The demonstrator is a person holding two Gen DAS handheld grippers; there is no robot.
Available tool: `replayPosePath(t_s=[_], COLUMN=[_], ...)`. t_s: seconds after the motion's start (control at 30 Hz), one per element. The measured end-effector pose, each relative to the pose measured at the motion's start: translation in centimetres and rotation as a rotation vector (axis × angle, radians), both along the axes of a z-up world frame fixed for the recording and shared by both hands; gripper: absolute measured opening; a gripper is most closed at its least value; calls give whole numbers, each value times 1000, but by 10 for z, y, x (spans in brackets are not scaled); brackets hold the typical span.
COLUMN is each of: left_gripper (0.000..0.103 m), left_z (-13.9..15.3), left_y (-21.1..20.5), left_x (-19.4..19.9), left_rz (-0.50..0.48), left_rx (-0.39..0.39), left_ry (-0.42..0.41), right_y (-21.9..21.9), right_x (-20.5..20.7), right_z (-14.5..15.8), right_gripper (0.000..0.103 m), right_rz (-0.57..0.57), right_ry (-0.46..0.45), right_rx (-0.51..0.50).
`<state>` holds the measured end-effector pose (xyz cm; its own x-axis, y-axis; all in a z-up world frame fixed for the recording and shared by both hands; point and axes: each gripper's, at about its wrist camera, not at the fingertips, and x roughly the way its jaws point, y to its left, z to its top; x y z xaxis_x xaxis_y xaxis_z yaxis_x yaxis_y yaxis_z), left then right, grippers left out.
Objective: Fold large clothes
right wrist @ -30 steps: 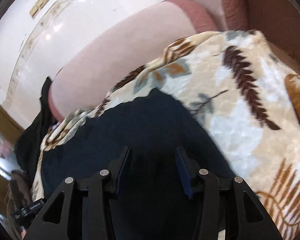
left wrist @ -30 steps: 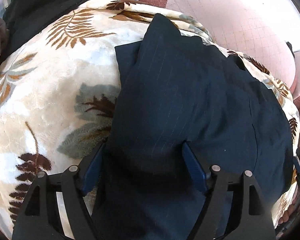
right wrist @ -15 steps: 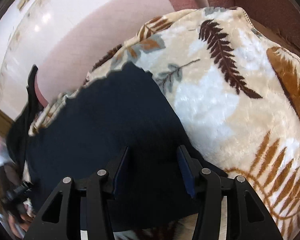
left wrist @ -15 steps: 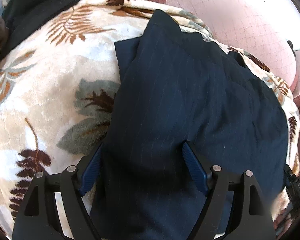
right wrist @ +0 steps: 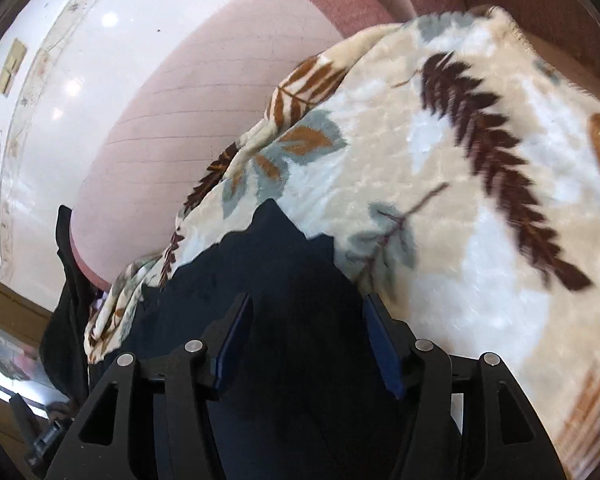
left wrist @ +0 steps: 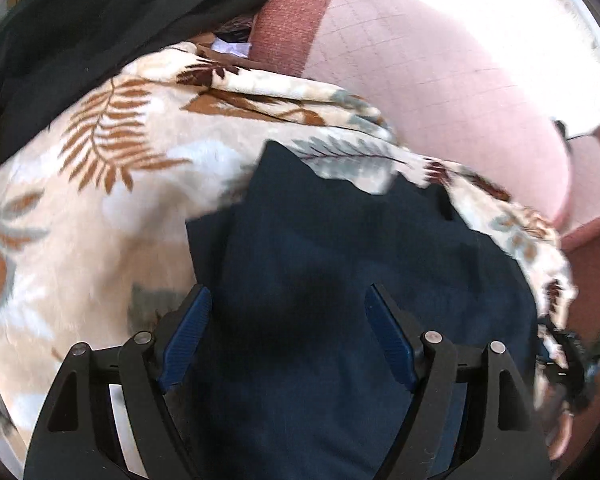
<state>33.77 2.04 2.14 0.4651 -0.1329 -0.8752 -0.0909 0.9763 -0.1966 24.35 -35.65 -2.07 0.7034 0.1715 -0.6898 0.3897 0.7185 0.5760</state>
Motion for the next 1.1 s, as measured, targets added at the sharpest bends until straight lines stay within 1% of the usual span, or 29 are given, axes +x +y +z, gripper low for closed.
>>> replayPosePath(t_s=[0.03, 0.07, 0.1, 0.13, 0.17, 0.2, 0.23, 0.27, 0.3, 0.37, 0.43, 0.53, 0.57, 0.6, 0.63, 0.67, 0.7, 0.73, 0.77, 0.8, 0.87, 0.9, 0.93, 0.97, 1.0, 1.07, 1.1], left_gripper=[79, 79, 81, 84, 85, 85, 85, 85, 85, 85, 85, 85, 85, 85, 85, 85, 85, 85, 85, 85, 85, 85, 85, 85, 86, 87, 87], left_z=[-9, -18, -37, -52, -54, -48, -45, -41, -38, -29, -21, -13, -14, -14, -18, -21, -25, -27, -26, -24, -24, -25, -27, -29, -29, -30, -31], left_y=[0, 2, 7, 12, 15, 13, 11, 11, 11, 17, 27, 53, 64, 69, 78, 78, 84, 90, 91, 93, 92, 92, 90, 87, 85, 79, 77], left_x=[8, 12, 20, 24, 24, 22, 19, 15, 10, -5, -23, -45, -52, -57, -62, -63, -66, -71, -75, -78, -83, -84, -86, -87, -88, -89, -90], left_rz=[20, 36, 64, 74, 78, 70, 55, 32, 17, -9, -22, -6, 12, 24, 45, 55, 67, 79, 84, 84, 78, 78, 77, 78, 80, 80, 76], left_rx=[43, 70, 97, 72, 65, 84, 97, 93, 79, 43, -3, -112, -162, -184, -212, -226, -249, -281, -309, -329, -366, -380, -397, -397, -388, -382, -393], left_ry=[11, 33, 96, 145, 128, 111, 113, 113, 108, 92, 78, 86, 98, 108, 134, 156, 186, 202, 200, 193, 189, 194, 200, 201, 198, 197, 201], right_y=[1, 4, 6, 8, 12, 15, 18, 21, 25, 33, 38, 62, 73, 89, 101, 112, 124, 131, 137, 143, 156, 162, 167, 176, 184, 195, 197], right_x=[4, 11, 17, 17, 16, 15, 9, 3, -9, -28, -37, -48, -50, -53, -53, -52, -50, -52, -55, -59, -70, -72, -73, -73, -69, -64, -66], right_z=[-3, -11, -21, -18, -12, -6, 3, 10, 20, 31, 34, 29, 27, 22, 17, 8, 2, 5, 12, 19, 34, 37, 36, 30, 19, -6, -9], right_gripper=[59, 59, 58, 58, 57, 57, 57, 57, 59, 59, 59, 59, 59, 60, 64, 64, 63, 62, 62, 65, 65, 64, 69, 72, 75, 77, 78], right_rz=[7, 23, 52, 53, 55, 56, 55, 54, 60, 89, 128, 235, 271, 331, 364, 392, 401, 402, 396, 399, 438, 454, 472, 501, 527, 559, 560], right_ry=[8, 53, 104, 91, 96, 109, 101, 71, 9, -64, -87, -81, -83, -75, -52, 4, 67, 74, 70, 53, -18, -38, -45, -25, 20, 105, 88], right_rx=[-28, -69, -91, -121, -149, -178, -225, -251, -274, -264, -225, -139, -132, -142, -160, -215, -312, -366, -403, -412, -394, -393, -394, -402, -416, -483, -507])
